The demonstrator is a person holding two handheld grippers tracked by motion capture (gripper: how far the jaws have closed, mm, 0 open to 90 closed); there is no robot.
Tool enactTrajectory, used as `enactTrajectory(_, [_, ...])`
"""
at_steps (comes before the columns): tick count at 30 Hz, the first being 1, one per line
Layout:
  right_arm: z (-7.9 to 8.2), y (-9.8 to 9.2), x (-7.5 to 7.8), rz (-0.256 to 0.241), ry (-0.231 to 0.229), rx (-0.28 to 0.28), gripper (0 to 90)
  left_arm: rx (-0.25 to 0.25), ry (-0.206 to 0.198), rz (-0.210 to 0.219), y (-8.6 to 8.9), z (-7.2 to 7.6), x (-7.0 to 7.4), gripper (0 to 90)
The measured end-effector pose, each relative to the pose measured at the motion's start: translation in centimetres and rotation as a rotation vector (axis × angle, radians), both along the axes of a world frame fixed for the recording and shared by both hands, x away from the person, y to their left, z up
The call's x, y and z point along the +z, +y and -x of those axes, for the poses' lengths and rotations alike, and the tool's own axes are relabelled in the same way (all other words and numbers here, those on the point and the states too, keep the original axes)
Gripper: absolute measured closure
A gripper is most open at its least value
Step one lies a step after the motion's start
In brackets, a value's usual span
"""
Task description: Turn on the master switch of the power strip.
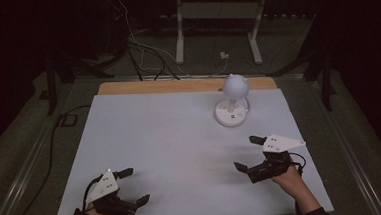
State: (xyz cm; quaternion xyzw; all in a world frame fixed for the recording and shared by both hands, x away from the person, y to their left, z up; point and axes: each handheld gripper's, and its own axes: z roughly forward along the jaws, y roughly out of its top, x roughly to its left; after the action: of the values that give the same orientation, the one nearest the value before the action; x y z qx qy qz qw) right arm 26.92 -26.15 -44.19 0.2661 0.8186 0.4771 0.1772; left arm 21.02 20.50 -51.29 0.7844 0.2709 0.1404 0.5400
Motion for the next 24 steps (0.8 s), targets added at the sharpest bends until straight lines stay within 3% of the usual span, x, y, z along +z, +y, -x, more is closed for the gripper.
enactTrajectory(24, [-4.0, -1.3, 2.2, -0.006, -0.017, -0.05, 0.0, 0.002, -0.001, 0.002, 0.0, 0.1, 0.0, 0.2])
